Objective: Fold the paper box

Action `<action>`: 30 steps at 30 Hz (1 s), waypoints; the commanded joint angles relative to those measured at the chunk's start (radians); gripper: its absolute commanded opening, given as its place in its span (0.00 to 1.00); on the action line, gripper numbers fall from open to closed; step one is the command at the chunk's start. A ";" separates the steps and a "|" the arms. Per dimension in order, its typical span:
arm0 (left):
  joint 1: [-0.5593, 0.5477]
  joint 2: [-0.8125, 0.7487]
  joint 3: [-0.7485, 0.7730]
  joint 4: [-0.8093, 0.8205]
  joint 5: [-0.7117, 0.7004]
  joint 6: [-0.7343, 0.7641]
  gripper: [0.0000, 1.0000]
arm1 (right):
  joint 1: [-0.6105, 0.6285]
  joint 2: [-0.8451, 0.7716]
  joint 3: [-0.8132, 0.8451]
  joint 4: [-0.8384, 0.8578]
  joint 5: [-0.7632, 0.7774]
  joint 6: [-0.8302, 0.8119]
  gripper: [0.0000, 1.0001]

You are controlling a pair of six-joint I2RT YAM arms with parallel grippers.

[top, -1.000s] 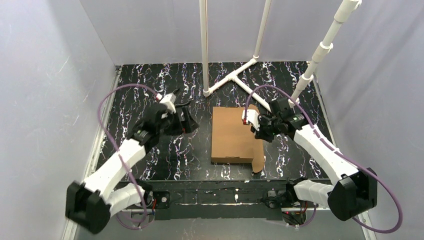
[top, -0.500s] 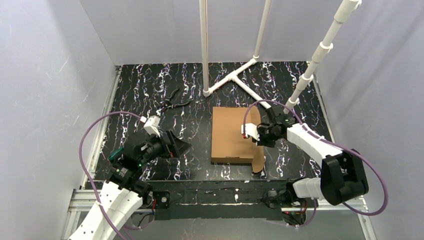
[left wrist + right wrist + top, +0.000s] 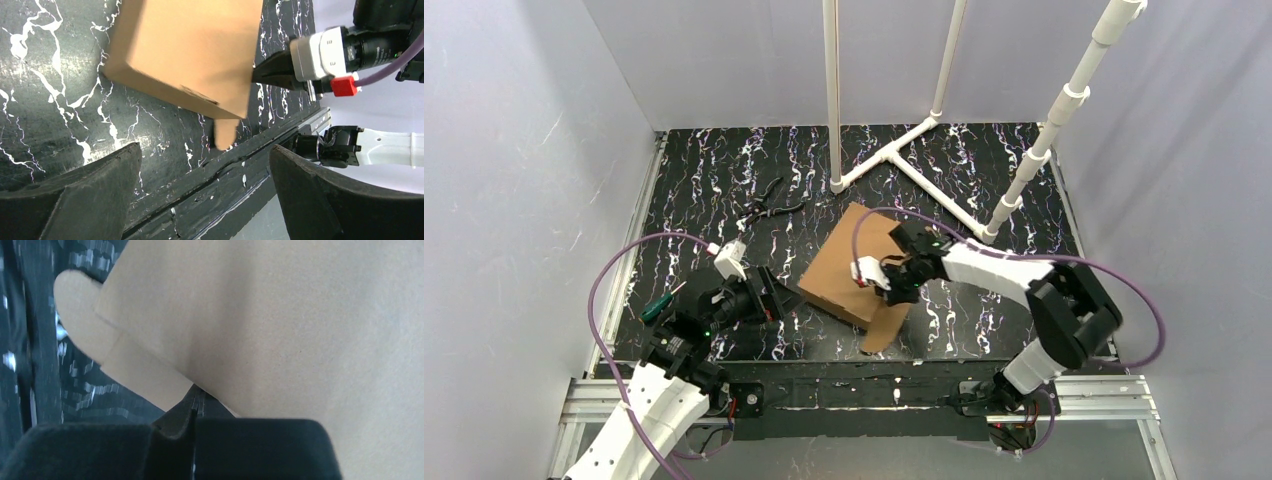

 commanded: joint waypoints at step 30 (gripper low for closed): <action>-0.025 0.422 0.249 0.099 -0.133 0.372 0.98 | -0.430 -0.207 -0.174 0.534 0.117 0.764 0.93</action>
